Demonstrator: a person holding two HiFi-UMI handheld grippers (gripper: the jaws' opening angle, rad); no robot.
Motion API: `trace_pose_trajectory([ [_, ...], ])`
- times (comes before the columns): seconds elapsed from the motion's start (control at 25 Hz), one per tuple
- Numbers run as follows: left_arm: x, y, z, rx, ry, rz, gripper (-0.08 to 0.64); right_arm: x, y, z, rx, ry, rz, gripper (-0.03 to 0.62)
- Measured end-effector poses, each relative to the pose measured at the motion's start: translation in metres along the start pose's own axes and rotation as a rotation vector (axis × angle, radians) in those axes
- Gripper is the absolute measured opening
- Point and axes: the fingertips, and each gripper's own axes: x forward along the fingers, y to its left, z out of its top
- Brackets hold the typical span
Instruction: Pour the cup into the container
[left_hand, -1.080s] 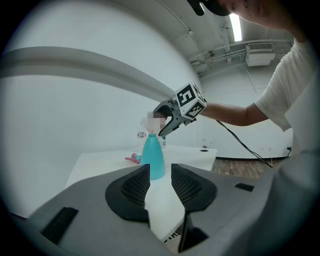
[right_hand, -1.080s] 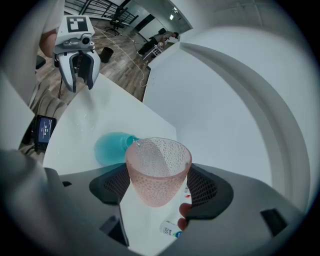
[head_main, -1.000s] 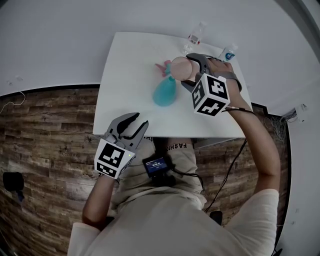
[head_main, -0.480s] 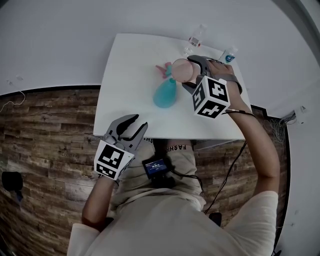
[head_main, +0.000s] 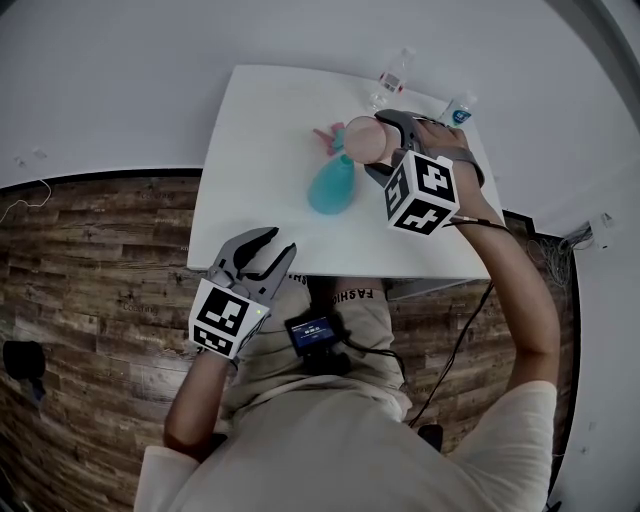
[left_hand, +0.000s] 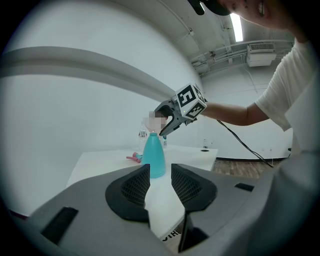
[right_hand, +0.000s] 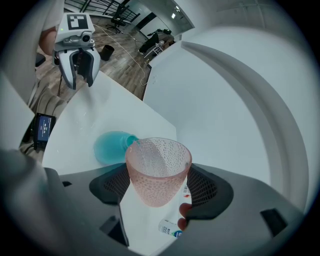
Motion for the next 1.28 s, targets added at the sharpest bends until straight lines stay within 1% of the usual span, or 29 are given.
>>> trace_pose_trajectory([
  [0.32,-0.002,0.004,0.003,0.013,-0.004,0.004,0.141,0.001,-0.002,0.003,-0.011,0.003,0.003,0.362],
  [0.76,0.002,0.001,0.005,0.004,-0.008,-0.002,0.141,0.000,0.002,-0.001,-0.023,0.014,0.000,0.362],
  [0.88,0.004,0.002,0.005,0.001,-0.012,0.002,0.141,-0.002,-0.001,0.000,-0.032,0.013,-0.012,0.362],
  [1.16,0.008,-0.006,0.012,0.016,-0.031,-0.020,0.141,-0.004,0.000,0.000,-0.033,0.015,-0.010,0.362],
  [1.28,0.007,-0.007,0.007,0.013,-0.022,-0.016,0.141,-0.005,-0.001,0.001,-0.042,0.014,-0.016,0.362],
])
